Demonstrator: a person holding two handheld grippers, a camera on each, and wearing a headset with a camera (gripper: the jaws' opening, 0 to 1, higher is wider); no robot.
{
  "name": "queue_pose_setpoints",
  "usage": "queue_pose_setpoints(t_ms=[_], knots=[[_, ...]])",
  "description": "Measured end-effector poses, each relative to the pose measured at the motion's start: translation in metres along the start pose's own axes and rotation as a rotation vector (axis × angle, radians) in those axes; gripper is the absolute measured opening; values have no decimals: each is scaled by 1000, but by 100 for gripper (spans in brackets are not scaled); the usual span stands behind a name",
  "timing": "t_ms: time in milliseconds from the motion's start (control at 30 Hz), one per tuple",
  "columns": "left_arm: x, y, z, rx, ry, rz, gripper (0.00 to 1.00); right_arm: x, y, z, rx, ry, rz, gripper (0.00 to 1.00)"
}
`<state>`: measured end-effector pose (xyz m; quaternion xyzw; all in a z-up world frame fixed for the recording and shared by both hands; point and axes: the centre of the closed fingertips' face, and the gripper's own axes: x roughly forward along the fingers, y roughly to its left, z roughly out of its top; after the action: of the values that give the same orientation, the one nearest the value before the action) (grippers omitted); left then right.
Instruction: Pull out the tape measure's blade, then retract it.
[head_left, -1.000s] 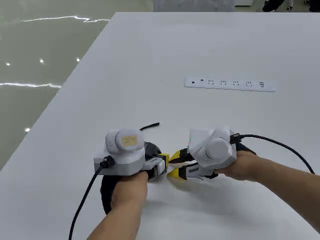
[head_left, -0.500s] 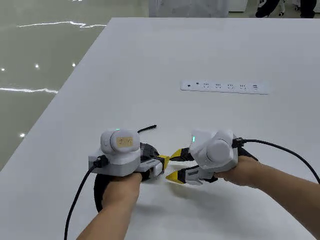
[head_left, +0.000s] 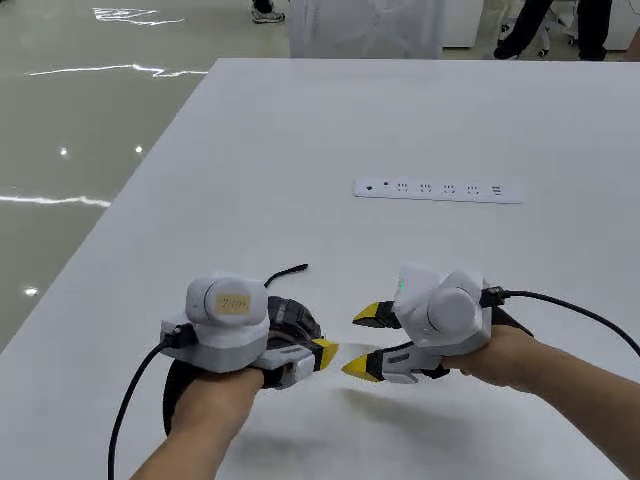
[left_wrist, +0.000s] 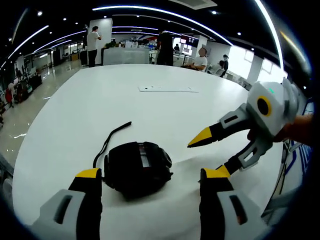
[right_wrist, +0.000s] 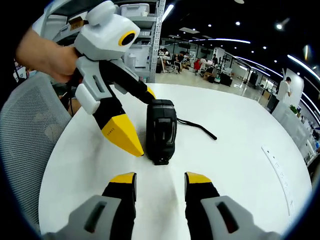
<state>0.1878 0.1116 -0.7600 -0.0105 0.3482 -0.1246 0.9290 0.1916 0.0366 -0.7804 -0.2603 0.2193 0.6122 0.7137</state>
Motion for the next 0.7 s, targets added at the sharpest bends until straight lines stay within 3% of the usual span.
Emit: queue_pose_setpoints(t_ms=[467,700], knots=[[-15,-9,-12,93,27,-95,80,-23,6,-8,91,-6,-68,47],[-21,-5,-16,139,38,-128,79,-41,10,-8,111,-12,-98,50]])
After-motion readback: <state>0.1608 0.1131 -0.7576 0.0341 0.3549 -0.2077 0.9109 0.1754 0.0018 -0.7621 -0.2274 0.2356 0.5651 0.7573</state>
